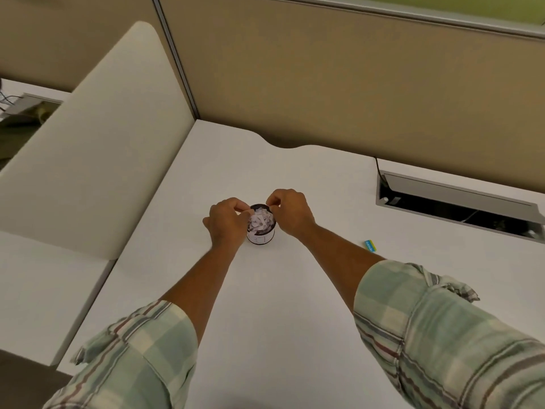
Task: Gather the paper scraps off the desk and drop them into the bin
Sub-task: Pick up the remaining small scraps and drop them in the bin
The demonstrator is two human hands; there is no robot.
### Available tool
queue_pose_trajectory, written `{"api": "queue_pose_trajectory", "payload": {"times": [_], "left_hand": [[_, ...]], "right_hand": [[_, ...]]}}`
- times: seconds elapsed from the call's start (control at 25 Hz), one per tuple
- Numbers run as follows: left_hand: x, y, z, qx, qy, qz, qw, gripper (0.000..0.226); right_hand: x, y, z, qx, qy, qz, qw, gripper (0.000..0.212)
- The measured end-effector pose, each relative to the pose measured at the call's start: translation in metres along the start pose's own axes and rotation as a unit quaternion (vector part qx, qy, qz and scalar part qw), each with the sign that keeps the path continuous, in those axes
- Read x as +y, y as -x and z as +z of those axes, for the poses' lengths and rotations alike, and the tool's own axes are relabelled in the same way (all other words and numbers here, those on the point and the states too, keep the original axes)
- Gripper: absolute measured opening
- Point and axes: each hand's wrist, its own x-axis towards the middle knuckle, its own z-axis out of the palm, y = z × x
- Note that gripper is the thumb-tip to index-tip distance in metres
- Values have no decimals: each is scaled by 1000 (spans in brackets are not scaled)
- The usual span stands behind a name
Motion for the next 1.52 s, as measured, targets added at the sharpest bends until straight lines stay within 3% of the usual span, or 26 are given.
{"api": "queue_pose_trajectory", "payload": {"times": [0.12, 0.32, 0.48, 0.72, 0.84, 1.0, 1.2, 1.36, 1.52], "left_hand": [[12, 8, -1, 16, 12, 19, 1000, 16], [36, 31, 15, 2, 54, 165, 985, 14], [61, 69, 62, -96, 66, 250, 961, 13], [74, 102, 133, -245, -16, 224, 943, 23], [80, 105, 160, -285, -77, 213, 931, 30], [91, 107, 186, -311, -135, 210, 917, 41], [94, 110, 208, -296, -252, 286, 876, 46], [90, 111, 212, -282, -251, 294, 878, 37], [72, 111, 206, -305, -130, 223, 917, 25]], "right_hand": [[14, 6, -7, 24, -46, -11, 999, 11], [61, 28, -32, 123, -106, 48, 986, 9], [124, 58, -64, 186, -90, 146, 967, 9], [206, 88, -102, 195, -81, 280, 936, 9], [229, 94, -102, 162, -68, 310, 934, 22], [240, 91, -91, 109, -11, 302, 947, 31], [241, 89, -76, 68, 82, 276, 955, 30], [241, 89, -76, 69, 91, 278, 954, 16], [240, 97, -76, 71, 71, 282, 954, 8]]}}
